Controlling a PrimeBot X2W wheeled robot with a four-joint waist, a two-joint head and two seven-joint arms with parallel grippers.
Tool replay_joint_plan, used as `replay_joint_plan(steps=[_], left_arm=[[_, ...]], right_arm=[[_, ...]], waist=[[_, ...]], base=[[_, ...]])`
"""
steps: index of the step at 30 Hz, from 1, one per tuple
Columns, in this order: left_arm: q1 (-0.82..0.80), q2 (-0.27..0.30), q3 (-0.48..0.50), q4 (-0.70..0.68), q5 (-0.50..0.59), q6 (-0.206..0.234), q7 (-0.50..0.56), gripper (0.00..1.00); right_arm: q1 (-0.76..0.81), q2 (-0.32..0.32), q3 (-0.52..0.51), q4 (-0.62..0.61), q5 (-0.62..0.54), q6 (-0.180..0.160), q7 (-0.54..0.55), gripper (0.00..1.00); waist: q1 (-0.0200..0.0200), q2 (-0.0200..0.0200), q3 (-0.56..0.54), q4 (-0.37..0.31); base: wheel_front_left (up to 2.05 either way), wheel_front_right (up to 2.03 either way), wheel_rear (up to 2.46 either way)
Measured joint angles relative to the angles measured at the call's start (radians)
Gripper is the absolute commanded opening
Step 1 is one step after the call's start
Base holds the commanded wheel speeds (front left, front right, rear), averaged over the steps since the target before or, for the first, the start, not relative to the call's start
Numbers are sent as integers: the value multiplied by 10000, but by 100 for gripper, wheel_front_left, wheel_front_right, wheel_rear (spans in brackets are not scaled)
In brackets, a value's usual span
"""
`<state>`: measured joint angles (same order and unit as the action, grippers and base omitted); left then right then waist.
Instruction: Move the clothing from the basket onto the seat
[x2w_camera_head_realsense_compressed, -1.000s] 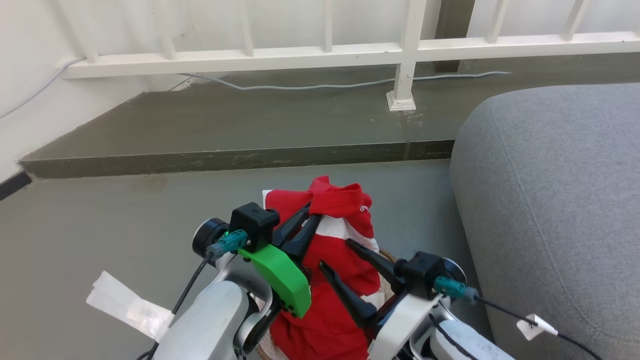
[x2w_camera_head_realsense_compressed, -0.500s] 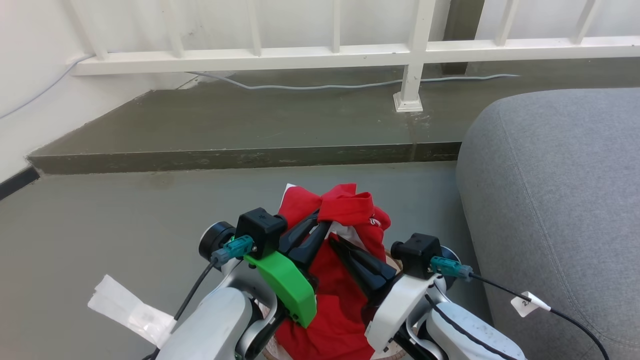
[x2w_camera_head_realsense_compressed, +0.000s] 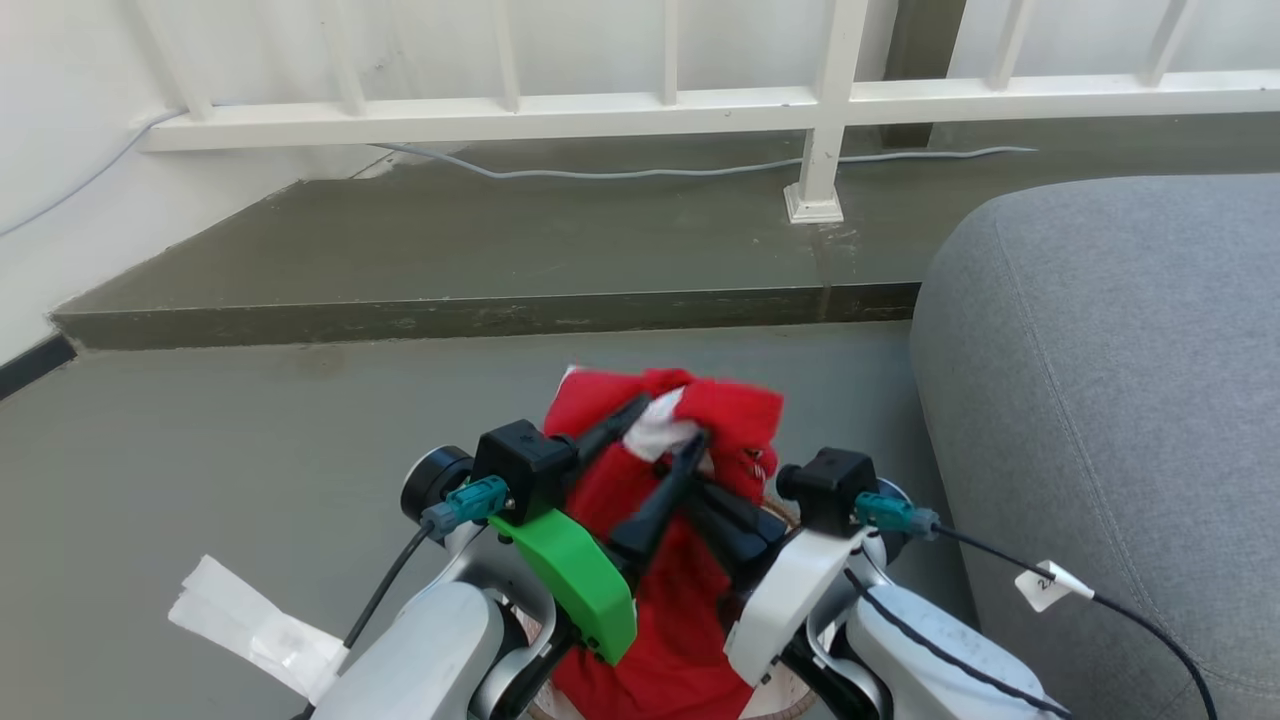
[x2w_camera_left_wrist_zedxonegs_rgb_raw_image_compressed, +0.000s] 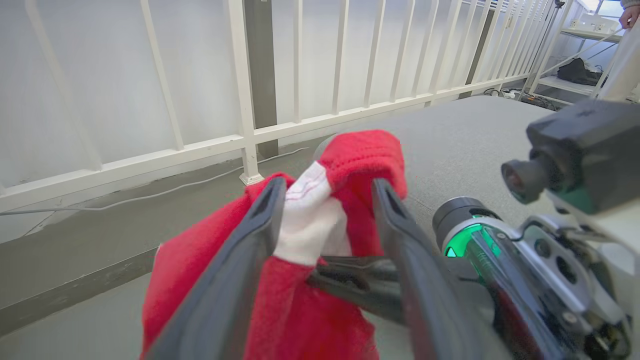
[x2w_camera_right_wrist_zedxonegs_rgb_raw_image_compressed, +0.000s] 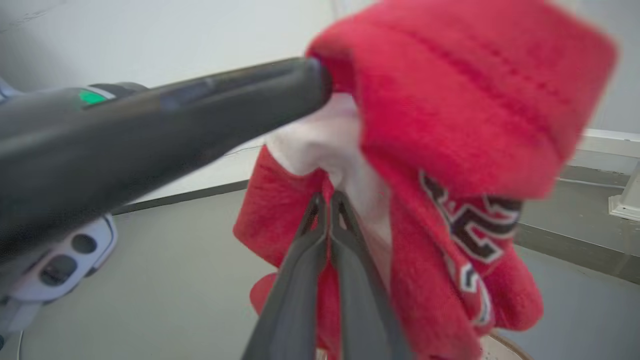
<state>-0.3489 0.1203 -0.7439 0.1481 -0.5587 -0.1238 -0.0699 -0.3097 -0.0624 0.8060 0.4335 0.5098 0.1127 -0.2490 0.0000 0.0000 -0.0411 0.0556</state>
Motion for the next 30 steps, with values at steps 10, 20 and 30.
replay_joint_plan(steps=[10, 20, 30], left_arm=[[117, 359, 46, -587, 105, 111, 2, 100], [646, 880, 6, -1041, 282, 332, 169, 100], [865, 1030, -79, -1659, 355, 453, 353, 100]], right_arm=[[-370, 0, -644, 224, 27, -364, 0, 0], [-759, -148, -2036, 464, -125, -899, -10, 0], [-869, -665, -3252, 221, -278, -1333, -10, 0]], waist=[[0, 0, 58, -178], [0, 0, 269, -731], [0, 0, 647, -1541]], base=[[0, 0, 0], [0, 0, 0], [0, 0, 0]])
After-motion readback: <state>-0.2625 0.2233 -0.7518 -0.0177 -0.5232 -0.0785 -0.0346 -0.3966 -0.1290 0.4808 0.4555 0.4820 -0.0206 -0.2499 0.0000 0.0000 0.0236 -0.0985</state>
